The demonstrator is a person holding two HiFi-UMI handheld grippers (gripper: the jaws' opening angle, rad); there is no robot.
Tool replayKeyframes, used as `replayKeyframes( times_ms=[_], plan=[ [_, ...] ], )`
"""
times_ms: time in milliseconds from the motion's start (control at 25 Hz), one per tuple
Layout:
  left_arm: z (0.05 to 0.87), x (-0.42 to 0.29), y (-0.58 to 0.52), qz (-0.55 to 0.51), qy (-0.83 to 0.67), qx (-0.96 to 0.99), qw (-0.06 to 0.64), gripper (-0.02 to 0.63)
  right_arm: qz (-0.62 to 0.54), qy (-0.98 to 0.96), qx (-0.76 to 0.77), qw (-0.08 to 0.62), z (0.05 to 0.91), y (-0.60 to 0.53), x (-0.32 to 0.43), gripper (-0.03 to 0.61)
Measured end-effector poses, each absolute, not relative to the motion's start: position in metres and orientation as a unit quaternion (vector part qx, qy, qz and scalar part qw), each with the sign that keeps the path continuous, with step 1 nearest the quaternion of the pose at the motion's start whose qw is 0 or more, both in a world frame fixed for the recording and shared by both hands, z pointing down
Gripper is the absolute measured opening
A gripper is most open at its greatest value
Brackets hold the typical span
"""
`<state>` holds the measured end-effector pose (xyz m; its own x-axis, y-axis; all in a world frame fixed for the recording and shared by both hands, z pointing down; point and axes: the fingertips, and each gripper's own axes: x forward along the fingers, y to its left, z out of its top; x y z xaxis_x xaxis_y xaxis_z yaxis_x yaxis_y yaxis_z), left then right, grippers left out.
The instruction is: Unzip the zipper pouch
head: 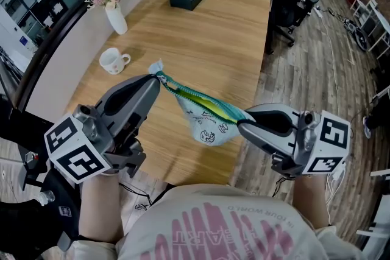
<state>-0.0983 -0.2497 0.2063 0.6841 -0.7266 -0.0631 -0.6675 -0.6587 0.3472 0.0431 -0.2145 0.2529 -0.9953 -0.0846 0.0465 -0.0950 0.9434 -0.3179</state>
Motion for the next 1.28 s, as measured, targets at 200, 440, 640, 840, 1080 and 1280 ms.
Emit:
replayKeyframes(
  times_ms=[200, 440, 640, 840, 1080, 1280],
  plan=[
    [0.201, -0.099, -0.244, -0.106, -0.392, 0.902, 0.147, 0.006, 0.159, -0.986, 0.047, 0.015, 0.249, -0.209, 0.050, 0.041],
    [0.200, -0.096, -0.238, -0.106, -0.403, 0.897, 0.145, 0.008, 0.161, -0.986, 0.042, 0.010, 0.248, -0.205, 0.058, 0.041],
    [0.234, -0.098, -0.240, -0.046, -0.466, 0.873, 0.137, 0.012, 0.169, -0.983, 0.066, 0.009, 0.250, -0.210, 0.060, 0.041],
    [0.289, -0.110, -0.235, -0.021, -0.529, 0.827, 0.188, 0.003, 0.213, -0.972, 0.093, 0.023, 0.267, -0.220, 0.065, 0.041],
    [0.307, -0.092, -0.214, -0.057, -0.540, 0.812, 0.212, 0.002, 0.292, -0.938, 0.183, 0.025, 0.297, -0.251, 0.080, 0.043],
    [0.321, -0.068, -0.202, -0.056, -0.568, 0.794, 0.209, 0.002, 0.318, -0.918, 0.235, 0.002, 0.314, -0.261, 0.090, 0.043]
  ],
)
